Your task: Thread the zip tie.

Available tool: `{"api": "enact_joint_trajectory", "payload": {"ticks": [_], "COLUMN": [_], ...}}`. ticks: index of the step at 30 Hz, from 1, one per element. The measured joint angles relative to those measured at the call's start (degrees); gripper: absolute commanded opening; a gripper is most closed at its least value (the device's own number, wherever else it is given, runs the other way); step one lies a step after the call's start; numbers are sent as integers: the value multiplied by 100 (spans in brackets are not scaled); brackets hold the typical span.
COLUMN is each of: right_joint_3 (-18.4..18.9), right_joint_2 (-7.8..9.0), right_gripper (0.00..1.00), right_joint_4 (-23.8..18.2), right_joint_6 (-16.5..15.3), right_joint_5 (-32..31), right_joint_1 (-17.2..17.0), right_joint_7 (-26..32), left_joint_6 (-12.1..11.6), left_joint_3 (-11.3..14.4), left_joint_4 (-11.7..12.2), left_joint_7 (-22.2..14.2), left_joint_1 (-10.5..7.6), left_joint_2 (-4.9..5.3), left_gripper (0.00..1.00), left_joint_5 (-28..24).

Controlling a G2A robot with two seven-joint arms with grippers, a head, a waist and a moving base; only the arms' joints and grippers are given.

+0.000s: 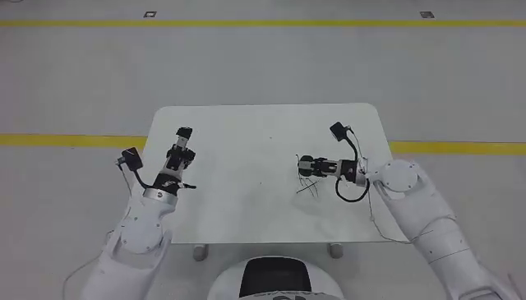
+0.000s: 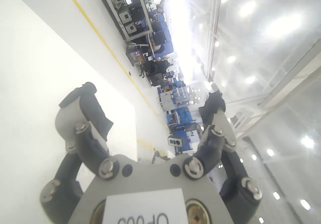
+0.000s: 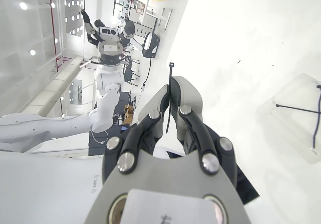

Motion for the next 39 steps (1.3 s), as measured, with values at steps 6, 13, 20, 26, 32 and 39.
{"api": "enact_joint_trajectory", "payload": {"ticks": [6,13,20,26,32,39], "right_joint_3": [203,292,288,270,341,340], "right_joint_2": [13,23,22,-6,6,8], "right_gripper": [0,0,0,0,0,0], "right_joint_4": [58,130,122,70,158,159], "right_joint_6": [61,83,88,160,218,223], "right_joint_5": [383,655,649,769,900,891], "right_joint_1": [-159,-195,-201,-295,-350,-346], "right_joint_7": [-421,-391,-410,-844,-833,-814], "left_joint_6": [-69,182,178,284,808,819], "left_joint_3": [682,952,966,1445,2202,2225], "left_joint_4": [28,129,136,261,570,579], "left_joint_7": [181,330,320,699,1215,1232], "left_joint_1": [-98,-204,-220,-390,-746,-754], "left_joint_2": [-56,-94,-94,-149,-303,-307], "left_gripper": [100,100,100,100,100,100], "left_joint_5": [1128,1396,1436,2439,3075,3070]}}
